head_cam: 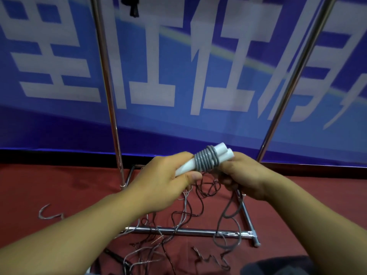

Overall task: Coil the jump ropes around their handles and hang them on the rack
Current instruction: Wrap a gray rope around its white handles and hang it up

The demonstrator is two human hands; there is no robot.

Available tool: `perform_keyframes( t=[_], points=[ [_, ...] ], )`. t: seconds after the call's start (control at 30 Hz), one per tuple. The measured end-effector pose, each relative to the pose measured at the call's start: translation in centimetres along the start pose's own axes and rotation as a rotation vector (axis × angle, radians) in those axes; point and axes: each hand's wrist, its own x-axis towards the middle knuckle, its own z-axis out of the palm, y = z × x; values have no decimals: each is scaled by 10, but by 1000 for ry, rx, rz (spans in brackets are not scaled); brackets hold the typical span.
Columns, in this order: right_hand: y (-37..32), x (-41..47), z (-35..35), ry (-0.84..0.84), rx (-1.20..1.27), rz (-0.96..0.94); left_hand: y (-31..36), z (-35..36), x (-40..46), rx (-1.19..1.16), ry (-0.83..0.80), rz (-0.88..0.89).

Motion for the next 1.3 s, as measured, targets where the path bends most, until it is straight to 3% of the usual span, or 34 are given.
perform_keyframes(
  t=[0.3,0.67,1.17,1.3],
  points=[
    [-3,5,3,11,175,-38,1,-4,4,-230,111,-194],
    [-1,6,5,1,245,48,-5,-4,9,-296,253,-353],
    [3,10,-5,75,295,109,8,-8,9,-535,257,-348],
    [3,9,-7,168,183,86,12,-10,9,-593,248,-322]
  ],
)
